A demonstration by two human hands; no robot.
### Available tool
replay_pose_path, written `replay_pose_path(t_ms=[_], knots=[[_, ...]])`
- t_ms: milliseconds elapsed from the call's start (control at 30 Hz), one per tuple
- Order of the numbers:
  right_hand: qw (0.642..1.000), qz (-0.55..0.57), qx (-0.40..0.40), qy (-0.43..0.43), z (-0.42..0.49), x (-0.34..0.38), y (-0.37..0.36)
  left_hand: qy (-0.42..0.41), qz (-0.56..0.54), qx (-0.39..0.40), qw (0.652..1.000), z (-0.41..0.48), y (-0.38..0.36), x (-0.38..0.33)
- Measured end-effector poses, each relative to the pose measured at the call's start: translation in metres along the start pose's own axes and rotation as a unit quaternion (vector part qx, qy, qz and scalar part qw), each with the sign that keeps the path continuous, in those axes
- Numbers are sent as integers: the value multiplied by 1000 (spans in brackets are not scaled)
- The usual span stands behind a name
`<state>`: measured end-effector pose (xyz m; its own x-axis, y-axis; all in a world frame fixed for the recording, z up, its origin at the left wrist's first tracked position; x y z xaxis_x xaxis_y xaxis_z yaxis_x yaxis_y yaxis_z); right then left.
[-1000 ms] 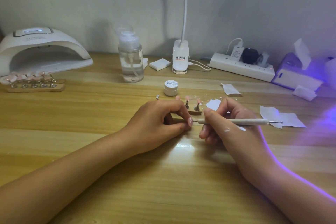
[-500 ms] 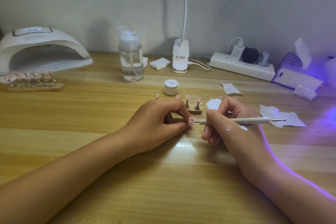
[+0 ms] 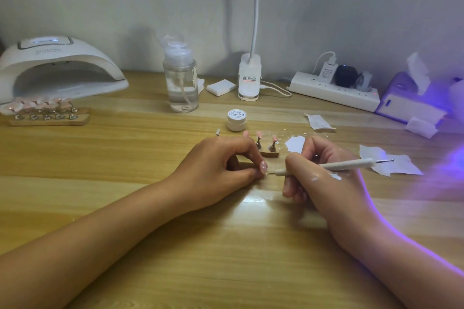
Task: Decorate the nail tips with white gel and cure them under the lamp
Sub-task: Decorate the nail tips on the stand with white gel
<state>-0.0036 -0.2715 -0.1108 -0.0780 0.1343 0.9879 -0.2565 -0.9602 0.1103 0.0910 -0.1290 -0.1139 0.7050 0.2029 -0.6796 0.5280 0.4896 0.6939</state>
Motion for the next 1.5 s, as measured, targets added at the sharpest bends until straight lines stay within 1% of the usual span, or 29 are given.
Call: replay_pose_path(t_ms=[300,500,667,900,1067,1500], knots=[[1000,21,8,9,-1,2,-1,14,-7,-1,1000,1,0,2],[1000,15,13,5,-2,2,-2,14,-3,-1,1000,-1,0,1],[999,35,-6,6,-2,4,0,14,-6,-2,1000,-1,0,1],[1000,5,-12,-8,-1,2,-1,8,3,3,1000,0,0,-1],[1000,-2,-6,3,0,-1,0,11,3,0,1000,0,0,0],[1000,5,5,2,0,0,-1,8,2,0,1000,1,0,0]])
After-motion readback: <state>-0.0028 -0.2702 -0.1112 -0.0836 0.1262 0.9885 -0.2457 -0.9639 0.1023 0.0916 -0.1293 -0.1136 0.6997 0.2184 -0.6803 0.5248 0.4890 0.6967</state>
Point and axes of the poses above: each hand's wrist, its own z-axis towards the middle knuckle, its own y-axis out of the back of the hand, x = y × z, the point moved 3 cm from there along z, towards the middle knuckle, and after that the axes turned 11 degrees about x, right-handed, at the moved point
